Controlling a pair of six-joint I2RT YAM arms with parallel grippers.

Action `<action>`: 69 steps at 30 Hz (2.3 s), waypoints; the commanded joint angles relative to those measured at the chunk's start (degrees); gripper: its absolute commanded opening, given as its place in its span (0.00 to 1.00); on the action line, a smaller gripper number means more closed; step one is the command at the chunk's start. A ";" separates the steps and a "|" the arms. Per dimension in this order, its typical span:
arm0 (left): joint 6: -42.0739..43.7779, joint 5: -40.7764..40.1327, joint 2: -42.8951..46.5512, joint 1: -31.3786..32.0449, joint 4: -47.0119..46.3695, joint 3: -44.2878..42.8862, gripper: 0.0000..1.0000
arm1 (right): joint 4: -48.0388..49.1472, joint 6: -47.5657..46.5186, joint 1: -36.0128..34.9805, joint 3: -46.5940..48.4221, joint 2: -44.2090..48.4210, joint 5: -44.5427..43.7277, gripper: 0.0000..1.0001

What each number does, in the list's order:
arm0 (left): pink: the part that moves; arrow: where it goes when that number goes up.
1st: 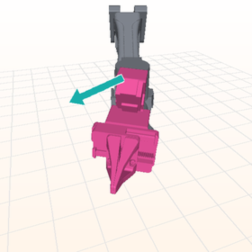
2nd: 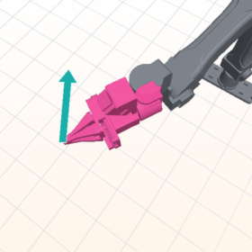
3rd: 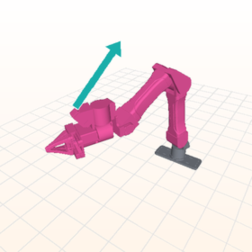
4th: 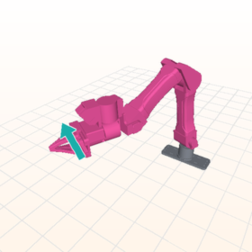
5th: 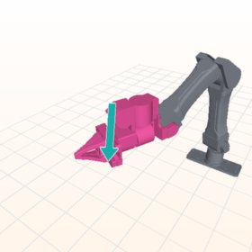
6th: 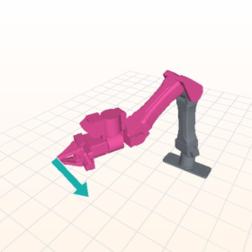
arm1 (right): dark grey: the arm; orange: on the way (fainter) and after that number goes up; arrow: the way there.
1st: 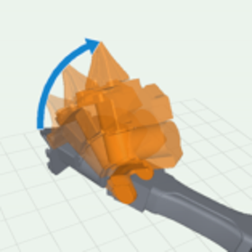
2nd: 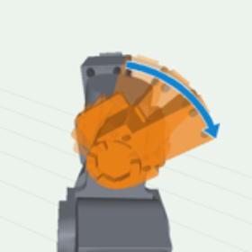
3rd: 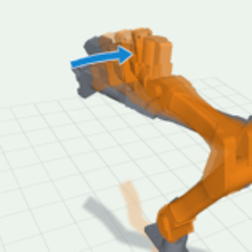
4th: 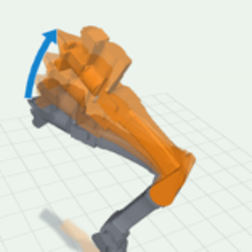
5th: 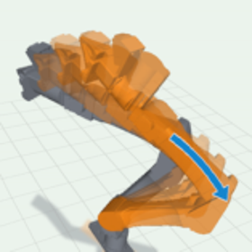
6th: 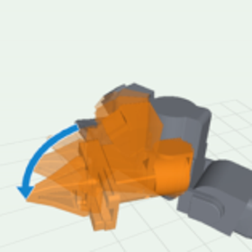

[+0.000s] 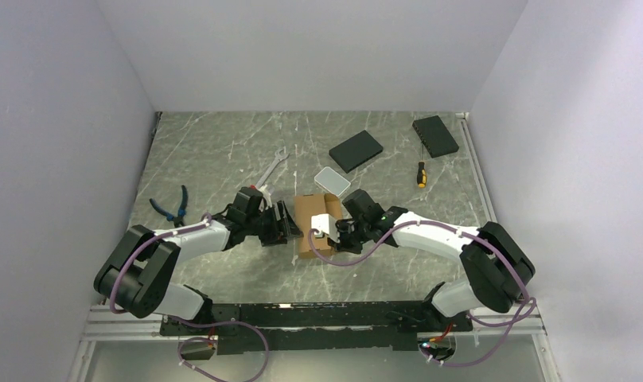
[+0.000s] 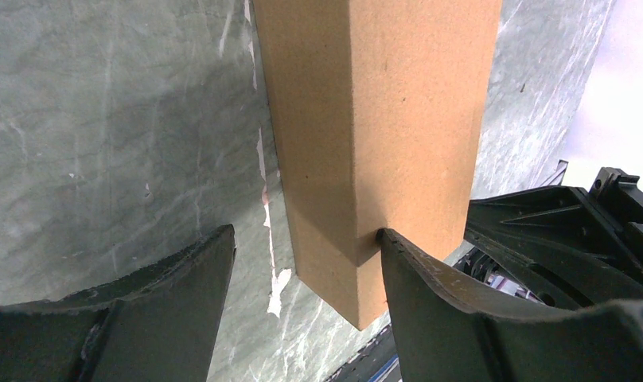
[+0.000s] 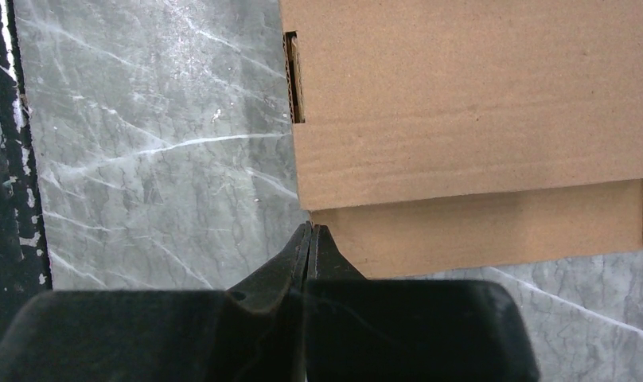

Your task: Fold the paper box

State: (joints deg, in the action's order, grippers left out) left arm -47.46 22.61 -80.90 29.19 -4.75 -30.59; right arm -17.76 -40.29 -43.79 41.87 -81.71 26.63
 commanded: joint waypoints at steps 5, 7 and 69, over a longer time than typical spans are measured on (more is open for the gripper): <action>1.58 0.15 0.37 0.17 1.30 -0.55 0.72 | -2.24 -0.84 0.20 2.19 -0.54 -0.33 0.00; 1.74 0.11 0.63 0.16 1.62 -0.52 0.72 | -2.19 -0.76 0.21 2.17 -0.53 -0.67 0.00; 1.58 0.68 0.22 0.17 1.06 -0.87 0.71 | -2.57 1.96 1.45 3.39 -2.00 -0.14 0.00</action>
State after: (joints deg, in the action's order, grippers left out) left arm -47.24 22.90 -80.86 29.19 -4.43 -30.61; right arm -21.02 -40.62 -42.65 43.48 -82.83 27.35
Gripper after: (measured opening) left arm 0.718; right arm 0.010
